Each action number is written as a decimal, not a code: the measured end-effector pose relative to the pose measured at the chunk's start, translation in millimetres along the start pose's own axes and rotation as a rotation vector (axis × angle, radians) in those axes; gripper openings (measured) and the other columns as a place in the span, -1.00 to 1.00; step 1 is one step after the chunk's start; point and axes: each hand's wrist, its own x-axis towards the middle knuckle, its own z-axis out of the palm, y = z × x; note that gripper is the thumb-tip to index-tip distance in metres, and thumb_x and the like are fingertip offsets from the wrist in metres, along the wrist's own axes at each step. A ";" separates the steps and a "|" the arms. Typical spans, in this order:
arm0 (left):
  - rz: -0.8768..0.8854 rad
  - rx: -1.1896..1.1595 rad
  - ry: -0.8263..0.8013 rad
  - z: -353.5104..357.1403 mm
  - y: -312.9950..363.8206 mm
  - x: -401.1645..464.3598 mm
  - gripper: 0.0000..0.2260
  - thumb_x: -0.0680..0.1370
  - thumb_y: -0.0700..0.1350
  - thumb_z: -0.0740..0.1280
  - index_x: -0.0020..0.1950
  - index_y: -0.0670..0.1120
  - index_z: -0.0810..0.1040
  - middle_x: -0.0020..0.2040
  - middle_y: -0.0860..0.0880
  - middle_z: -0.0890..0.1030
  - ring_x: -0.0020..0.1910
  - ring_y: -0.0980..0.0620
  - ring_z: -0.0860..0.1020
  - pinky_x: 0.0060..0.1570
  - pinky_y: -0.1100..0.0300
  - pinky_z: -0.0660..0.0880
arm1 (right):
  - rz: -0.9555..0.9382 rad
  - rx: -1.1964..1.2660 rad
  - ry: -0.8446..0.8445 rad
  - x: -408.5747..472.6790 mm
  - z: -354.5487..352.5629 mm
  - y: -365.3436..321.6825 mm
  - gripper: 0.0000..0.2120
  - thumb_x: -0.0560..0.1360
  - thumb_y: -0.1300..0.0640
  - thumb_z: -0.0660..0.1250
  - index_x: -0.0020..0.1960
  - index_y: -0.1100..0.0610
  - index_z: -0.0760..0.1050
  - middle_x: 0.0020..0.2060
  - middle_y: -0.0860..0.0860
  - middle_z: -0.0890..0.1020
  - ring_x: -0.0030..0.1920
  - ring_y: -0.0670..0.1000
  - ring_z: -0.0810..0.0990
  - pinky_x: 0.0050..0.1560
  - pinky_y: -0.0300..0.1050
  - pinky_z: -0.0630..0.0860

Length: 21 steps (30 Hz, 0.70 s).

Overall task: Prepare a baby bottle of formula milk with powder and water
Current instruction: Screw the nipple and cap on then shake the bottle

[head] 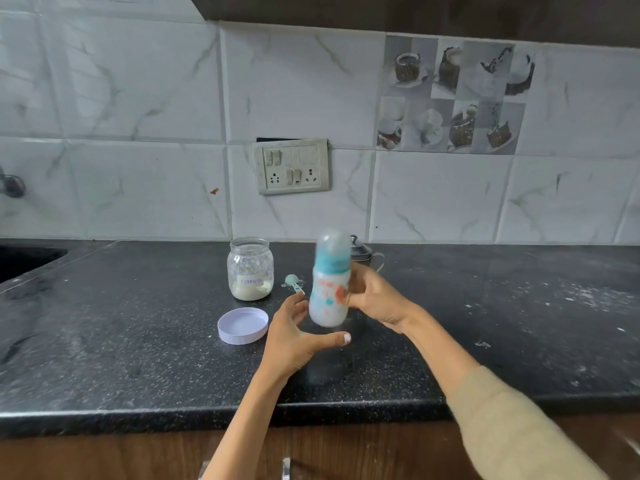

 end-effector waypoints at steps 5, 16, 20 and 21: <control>0.012 -0.022 -0.008 0.2 -0.9 0.2 0.03 0.06 -0.08 0.69 0.45 -0.11 0.28 0.36 -0.06 0.47 0.31 0.07 0.45 0.24 0.20 0.38 | -0.059 -0.008 -0.009 2.3 2.3 -7.5 -0.57 0.43 0.14 0.44 0.26 0.07 0.42 0.19 0.04 0.58 0.27 0.04 0.53 0.21 0.02 0.52; 0.033 -0.034 -0.011 1.2 -2.5 0.5 -0.02 0.00 -0.04 0.70 0.36 -0.09 0.36 0.26 0.02 0.54 0.26 0.11 0.49 0.21 0.22 0.44 | -0.006 -0.028 -0.034 1.3 3.5 -10.9 -0.61 0.46 0.26 0.40 0.24 0.06 0.43 0.17 0.04 0.59 0.24 0.04 0.55 0.22 0.02 0.51; 0.004 -0.020 -0.015 0.6 -3.1 1.4 0.13 -0.04 0.00 0.68 0.46 -0.12 0.27 0.38 -0.06 0.44 0.34 0.06 0.43 0.26 0.18 0.38 | -0.060 0.107 0.070 -0.7 -2.4 -9.8 -0.60 0.44 0.20 0.38 0.25 0.12 0.42 0.12 0.05 0.59 0.18 0.05 0.57 0.11 -0.01 0.58; 0.007 -0.019 -0.015 1.1 -2.7 0.9 0.14 -0.05 0.01 0.68 0.46 -0.12 0.26 0.39 -0.07 0.44 0.34 0.06 0.43 0.27 0.17 0.38 | -0.047 0.048 0.046 -0.7 -2.5 -11.3 -0.61 0.46 0.21 0.38 0.26 0.11 0.41 0.13 0.03 0.59 0.18 0.02 0.57 0.14 -0.02 0.56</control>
